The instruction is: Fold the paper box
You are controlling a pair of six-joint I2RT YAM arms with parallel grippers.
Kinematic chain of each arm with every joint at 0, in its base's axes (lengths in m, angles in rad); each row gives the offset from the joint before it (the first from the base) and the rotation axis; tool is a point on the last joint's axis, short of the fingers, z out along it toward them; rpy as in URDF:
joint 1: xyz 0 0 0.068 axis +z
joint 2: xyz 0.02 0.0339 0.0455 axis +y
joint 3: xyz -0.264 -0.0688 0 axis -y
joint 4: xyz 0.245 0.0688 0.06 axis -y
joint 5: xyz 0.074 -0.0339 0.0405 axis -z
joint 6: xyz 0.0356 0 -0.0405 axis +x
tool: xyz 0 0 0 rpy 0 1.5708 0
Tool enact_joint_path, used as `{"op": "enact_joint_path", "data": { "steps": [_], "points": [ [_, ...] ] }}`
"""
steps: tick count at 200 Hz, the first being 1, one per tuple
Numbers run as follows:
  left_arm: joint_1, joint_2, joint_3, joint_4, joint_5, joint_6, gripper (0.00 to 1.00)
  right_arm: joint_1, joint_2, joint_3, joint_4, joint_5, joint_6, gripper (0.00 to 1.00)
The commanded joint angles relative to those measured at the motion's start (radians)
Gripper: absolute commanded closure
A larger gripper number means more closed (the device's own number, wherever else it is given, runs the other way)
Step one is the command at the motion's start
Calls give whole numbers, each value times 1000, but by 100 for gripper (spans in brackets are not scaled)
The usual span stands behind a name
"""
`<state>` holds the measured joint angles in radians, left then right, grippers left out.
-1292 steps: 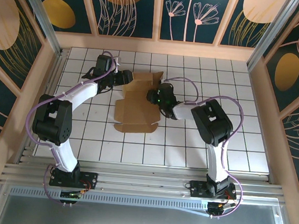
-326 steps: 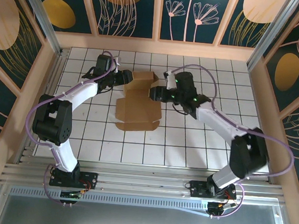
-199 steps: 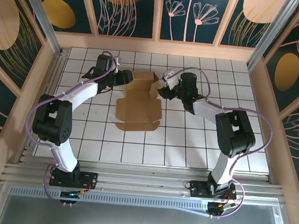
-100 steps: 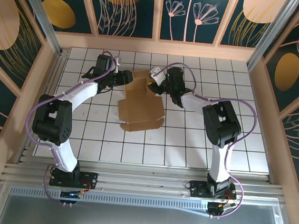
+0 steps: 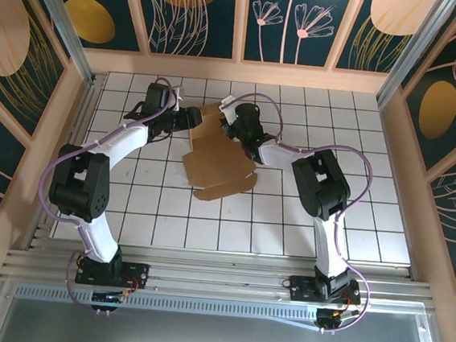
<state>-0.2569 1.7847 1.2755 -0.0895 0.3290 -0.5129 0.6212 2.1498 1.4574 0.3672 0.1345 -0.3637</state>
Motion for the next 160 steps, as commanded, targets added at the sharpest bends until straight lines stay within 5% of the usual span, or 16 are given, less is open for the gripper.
{"op": "enact_joint_path", "data": {
  "steps": [1,56,104,140,160],
  "points": [
    [-13,0,20,-1,42,12,41,30,59,30,-120,65,97,78],
    [-13,2,30,-1,42,8,41,28,62,-4,-125,-163,319,69],
    [-13,3,26,-4,41,7,41,27,81,-7,-97,-71,339,100],
    [-12,2,20,5,42,-3,41,27,81,12,-124,25,393,100],
    [-13,6,24,7,48,-7,41,29,88,5,-102,39,411,90]
  ]
}}
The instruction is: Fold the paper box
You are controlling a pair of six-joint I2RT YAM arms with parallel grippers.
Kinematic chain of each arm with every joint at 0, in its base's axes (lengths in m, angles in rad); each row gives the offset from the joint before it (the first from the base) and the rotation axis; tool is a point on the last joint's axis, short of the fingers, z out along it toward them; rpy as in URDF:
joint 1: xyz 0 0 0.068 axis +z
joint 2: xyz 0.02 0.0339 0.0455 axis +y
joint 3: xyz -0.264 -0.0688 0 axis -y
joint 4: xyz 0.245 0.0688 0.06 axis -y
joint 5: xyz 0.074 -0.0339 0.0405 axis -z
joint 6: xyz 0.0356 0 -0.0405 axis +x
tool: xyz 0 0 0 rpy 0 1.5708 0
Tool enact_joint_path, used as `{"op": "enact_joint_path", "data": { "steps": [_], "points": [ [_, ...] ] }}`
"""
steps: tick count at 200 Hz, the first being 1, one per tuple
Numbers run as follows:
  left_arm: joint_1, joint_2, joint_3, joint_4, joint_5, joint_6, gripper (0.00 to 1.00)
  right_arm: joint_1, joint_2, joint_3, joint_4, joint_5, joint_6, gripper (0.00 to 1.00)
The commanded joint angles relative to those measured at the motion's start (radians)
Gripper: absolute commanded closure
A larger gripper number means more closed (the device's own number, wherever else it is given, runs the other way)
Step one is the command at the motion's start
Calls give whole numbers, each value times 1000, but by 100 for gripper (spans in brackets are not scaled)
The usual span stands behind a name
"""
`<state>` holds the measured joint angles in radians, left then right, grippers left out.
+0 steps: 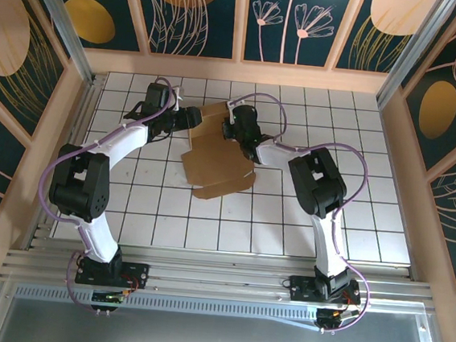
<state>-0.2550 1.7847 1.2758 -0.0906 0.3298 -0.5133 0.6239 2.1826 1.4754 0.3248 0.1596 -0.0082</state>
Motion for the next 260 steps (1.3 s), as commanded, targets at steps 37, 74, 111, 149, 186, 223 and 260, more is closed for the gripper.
{"op": "enact_joint_path", "data": {
  "steps": [37,74,111,149,186,223,260],
  "points": [
    [-14,1,23,2,43,-1,41,23,59,-16,-34,-45,127,78],
    [-15,-2,21,1,40,1,41,20,36,-62,49,-105,141,87],
    [-15,-11,26,-4,44,9,40,19,-36,-146,128,-70,151,100],
    [-14,-141,19,20,62,6,26,1,-125,-170,-13,-101,170,100],
    [-14,-306,4,22,-25,16,17,-70,-253,-169,-234,-304,331,100],
    [-15,-458,-92,83,-80,57,13,-189,-317,-163,-563,-545,482,100],
    [-14,-505,-183,175,-106,18,13,-291,-422,-302,-588,-593,722,100]
  ]
}}
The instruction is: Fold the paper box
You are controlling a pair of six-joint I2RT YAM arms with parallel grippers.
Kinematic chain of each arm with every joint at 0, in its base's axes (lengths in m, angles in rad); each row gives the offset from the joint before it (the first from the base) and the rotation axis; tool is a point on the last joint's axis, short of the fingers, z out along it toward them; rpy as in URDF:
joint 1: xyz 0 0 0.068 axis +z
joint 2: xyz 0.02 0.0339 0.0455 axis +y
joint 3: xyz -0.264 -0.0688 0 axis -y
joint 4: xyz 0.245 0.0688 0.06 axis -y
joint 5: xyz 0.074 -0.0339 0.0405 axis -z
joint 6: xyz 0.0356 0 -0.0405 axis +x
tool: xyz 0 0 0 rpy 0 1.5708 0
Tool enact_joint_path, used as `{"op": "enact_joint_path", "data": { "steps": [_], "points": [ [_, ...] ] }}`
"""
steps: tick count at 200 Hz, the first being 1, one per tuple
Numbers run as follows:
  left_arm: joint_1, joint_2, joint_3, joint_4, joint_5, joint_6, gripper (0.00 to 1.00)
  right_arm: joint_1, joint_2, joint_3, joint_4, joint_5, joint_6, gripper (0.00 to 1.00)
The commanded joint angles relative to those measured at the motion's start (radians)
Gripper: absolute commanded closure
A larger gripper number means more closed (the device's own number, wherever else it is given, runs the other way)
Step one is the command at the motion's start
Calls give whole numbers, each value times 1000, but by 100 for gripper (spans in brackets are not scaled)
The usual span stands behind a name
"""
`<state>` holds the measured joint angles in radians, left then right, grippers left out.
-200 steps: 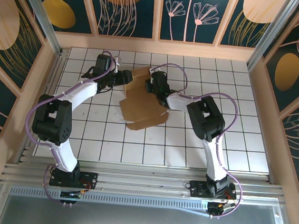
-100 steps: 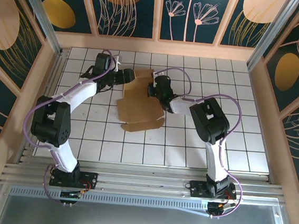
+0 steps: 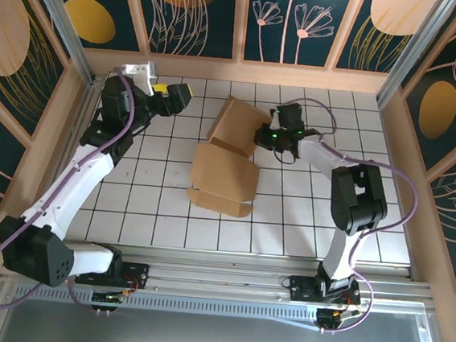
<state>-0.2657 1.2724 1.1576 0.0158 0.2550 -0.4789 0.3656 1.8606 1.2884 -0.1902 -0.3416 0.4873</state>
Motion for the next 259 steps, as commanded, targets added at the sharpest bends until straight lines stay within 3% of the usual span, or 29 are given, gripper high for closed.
{"op": "enact_joint_path", "data": {
  "steps": [1,30,53,67,86,115,147,167,192,207,229,243,259],
  "points": [
    [-4,7,-66,72,-30,-20,13,-32,-106,-119,-62,-88,237,100],
    [-4,49,-59,81,-10,-50,13,-30,-203,-267,61,32,547,99],
    [-3,83,-28,39,-5,-46,13,-37,-204,-298,54,41,750,86],
    [-4,87,-31,39,-2,-47,12,-38,-218,-349,106,17,876,73],
    [-4,83,-46,49,-6,-51,12,-39,-249,-437,217,-21,1001,70],
    [-4,80,-54,56,-15,-51,11,-39,-302,-485,247,-40,990,65],
    [-4,81,-46,56,25,-47,11,-19,-461,-426,69,113,812,64],
    [-3,71,-58,75,97,-46,13,7,-553,-369,78,225,606,58],
    [-37,61,-70,104,258,-31,15,-4,-517,-219,166,133,23,52],
    [-99,43,-64,54,240,23,14,-4,-459,-131,137,33,-340,42],
    [-189,-3,-101,30,213,61,13,-4,-347,-55,60,-29,-836,42],
    [-226,-41,-148,49,237,48,13,-6,-273,-18,25,8,-1043,43],
    [-304,-83,-177,21,272,105,13,-21,-162,69,-79,-40,-1259,39]
  ]
}}
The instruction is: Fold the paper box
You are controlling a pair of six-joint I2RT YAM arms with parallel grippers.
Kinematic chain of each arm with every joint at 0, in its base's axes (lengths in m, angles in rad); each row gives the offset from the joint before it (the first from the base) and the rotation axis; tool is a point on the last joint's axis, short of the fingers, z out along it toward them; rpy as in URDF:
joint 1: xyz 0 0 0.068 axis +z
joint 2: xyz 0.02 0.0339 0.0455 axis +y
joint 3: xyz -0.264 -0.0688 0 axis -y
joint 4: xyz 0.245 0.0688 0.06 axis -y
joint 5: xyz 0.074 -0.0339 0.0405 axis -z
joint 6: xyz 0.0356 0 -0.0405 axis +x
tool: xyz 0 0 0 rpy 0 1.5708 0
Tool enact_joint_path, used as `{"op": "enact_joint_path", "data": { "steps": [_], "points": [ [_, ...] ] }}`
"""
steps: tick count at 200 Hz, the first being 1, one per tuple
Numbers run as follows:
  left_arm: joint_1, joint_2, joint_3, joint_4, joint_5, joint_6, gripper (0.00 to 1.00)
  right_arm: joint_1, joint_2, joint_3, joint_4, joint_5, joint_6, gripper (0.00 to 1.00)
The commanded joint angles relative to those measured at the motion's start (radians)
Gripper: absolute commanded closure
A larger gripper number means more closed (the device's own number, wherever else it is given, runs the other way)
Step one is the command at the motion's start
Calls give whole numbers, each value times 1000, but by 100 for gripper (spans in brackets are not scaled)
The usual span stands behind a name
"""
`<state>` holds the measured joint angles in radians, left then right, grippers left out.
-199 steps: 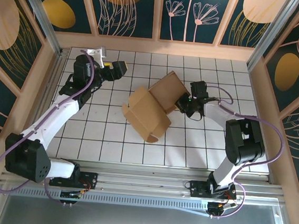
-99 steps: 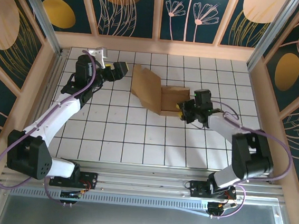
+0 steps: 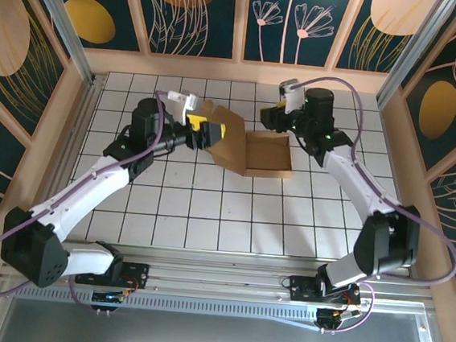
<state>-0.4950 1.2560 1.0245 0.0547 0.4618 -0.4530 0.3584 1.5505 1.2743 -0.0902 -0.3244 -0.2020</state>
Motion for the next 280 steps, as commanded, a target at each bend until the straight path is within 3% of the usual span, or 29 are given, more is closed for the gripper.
{"op": "enact_joint_path", "data": {
  "steps": [1,29,58,104,131,160,177,208,226,247,263,280],
  "points": [
    [-80,-68,-45,-22,67,85,13,-14,156,91,-187,-59,-582,39],
    [-204,-136,-91,-85,79,174,9,-26,393,317,-403,-7,-788,36],
    [-207,-251,-187,-89,85,182,1,-48,581,521,-551,-2,-887,34],
    [-207,-361,-257,-162,-48,197,1,-58,757,681,-610,-23,-910,35],
    [-208,-362,-266,-164,-90,201,1,-59,784,666,-593,-26,-895,50],
    [-208,-341,-264,-153,-96,205,1,-57,762,597,-542,38,-871,86],
    [-208,-335,-269,-140,-88,199,1,-55,725,544,-505,63,-820,93],
    [-208,-336,-277,-112,-114,172,1,-48,641,440,-458,107,-628,100],
    [-208,-335,-269,-119,-174,162,1,-25,564,317,-353,198,-377,100],
    [-208,-330,-259,-127,-374,86,1,11,500,213,-305,380,13,100],
    [-208,-298,-232,-168,-556,-4,1,37,451,119,-305,441,248,100],
    [-208,-234,-187,-220,-634,-56,1,67,387,5,-273,497,457,100]
  ]
}}
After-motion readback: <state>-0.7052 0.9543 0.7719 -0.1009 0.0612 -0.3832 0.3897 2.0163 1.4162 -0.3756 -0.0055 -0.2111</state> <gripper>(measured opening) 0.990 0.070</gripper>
